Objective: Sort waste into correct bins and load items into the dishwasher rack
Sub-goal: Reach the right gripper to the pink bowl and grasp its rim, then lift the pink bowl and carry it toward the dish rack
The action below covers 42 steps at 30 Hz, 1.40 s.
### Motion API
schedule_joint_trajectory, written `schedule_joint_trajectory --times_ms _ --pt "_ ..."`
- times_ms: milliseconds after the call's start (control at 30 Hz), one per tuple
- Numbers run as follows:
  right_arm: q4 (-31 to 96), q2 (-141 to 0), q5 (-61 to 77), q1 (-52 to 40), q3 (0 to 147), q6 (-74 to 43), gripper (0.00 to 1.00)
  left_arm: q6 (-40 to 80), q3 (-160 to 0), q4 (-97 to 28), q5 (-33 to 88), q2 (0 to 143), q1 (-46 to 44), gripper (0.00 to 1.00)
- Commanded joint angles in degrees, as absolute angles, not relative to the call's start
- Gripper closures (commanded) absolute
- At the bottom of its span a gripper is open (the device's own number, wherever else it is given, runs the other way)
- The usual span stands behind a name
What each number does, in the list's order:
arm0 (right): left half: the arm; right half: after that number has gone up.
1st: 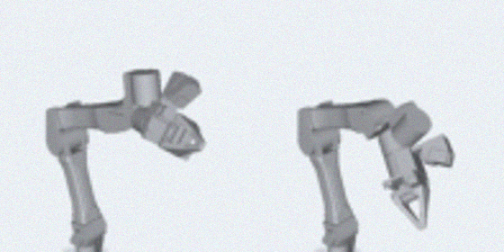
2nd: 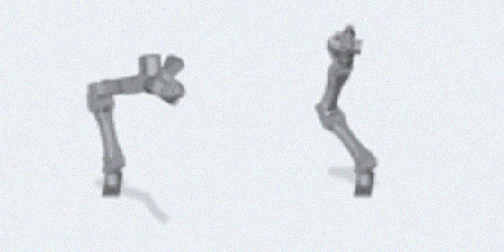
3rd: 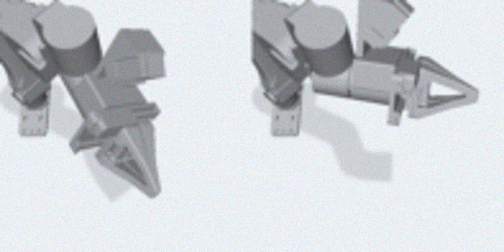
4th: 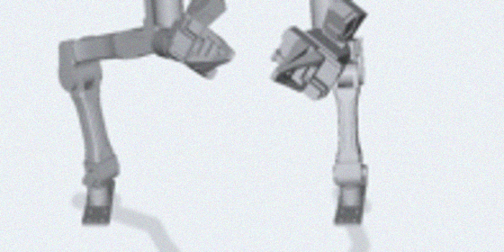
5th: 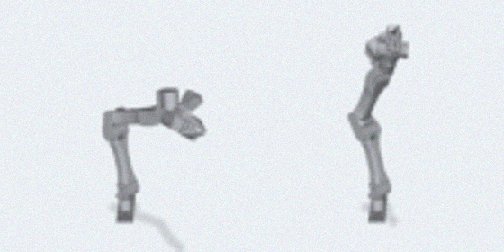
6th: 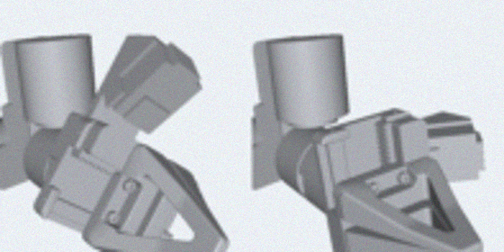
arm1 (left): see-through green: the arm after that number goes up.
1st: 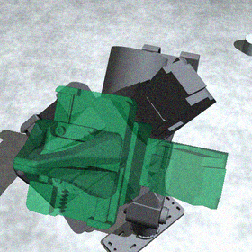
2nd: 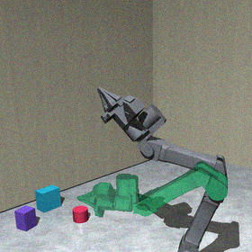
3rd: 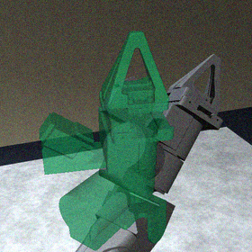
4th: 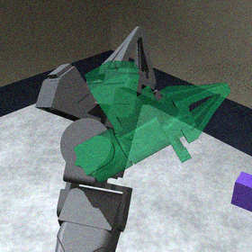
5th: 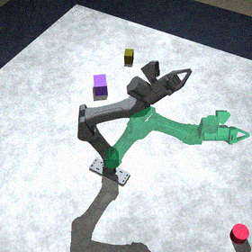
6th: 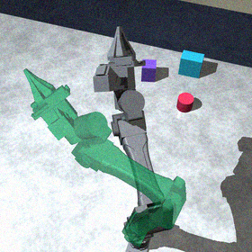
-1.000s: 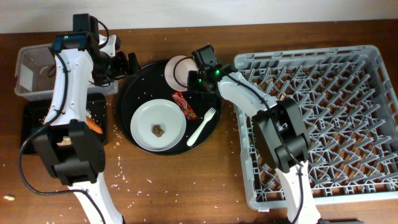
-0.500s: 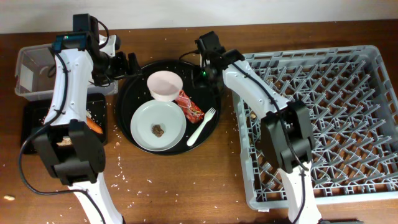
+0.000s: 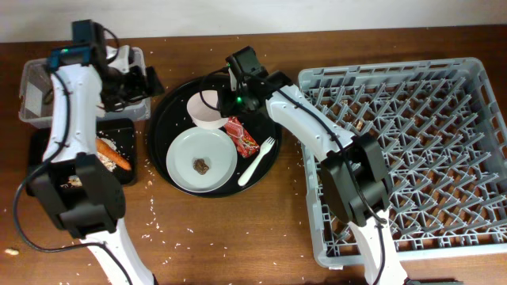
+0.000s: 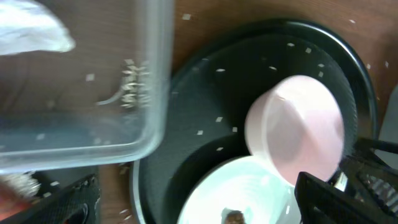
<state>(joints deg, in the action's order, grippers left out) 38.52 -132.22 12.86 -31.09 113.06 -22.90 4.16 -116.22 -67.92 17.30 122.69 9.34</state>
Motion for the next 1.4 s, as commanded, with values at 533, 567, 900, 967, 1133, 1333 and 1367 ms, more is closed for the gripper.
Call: schedule_joint_trajectory --times_ms 533,567,900,967,1133,1333,1367 --pt "34.3 -137.4 6.8 -31.5 114.2 -24.9 0.81 4.5 -117.0 -68.6 17.1 122.1 12.6 0.01" --pt "34.5 -137.9 6.9 -31.5 114.2 -24.9 0.86 4.5 -117.0 -68.6 17.1 122.1 12.6 0.01" --pt "34.7 -137.3 6.9 -30.7 114.2 -24.9 0.96 4.5 -117.0 -68.6 17.1 122.1 12.6 0.01" --pt "34.7 -134.8 7.0 -29.1 114.3 -24.9 0.96 4.5 -117.0 -68.6 17.1 122.1 12.6 0.01" --pt "37.4 -125.4 4.9 -25.4 114.3 -19.4 0.96 4.5 -117.0 -68.6 17.1 122.1 12.6 0.01" --pt "54.5 -108.0 -26.9 -24.6 114.2 -9.2 0.96 4.5 -117.0 -68.6 17.1 122.1 12.6 0.01" --pt "58.7 -105.9 -32.7 -24.1 114.2 -9.3 0.96 4.5 -117.0 -68.6 17.1 122.1 12.6 0.01"
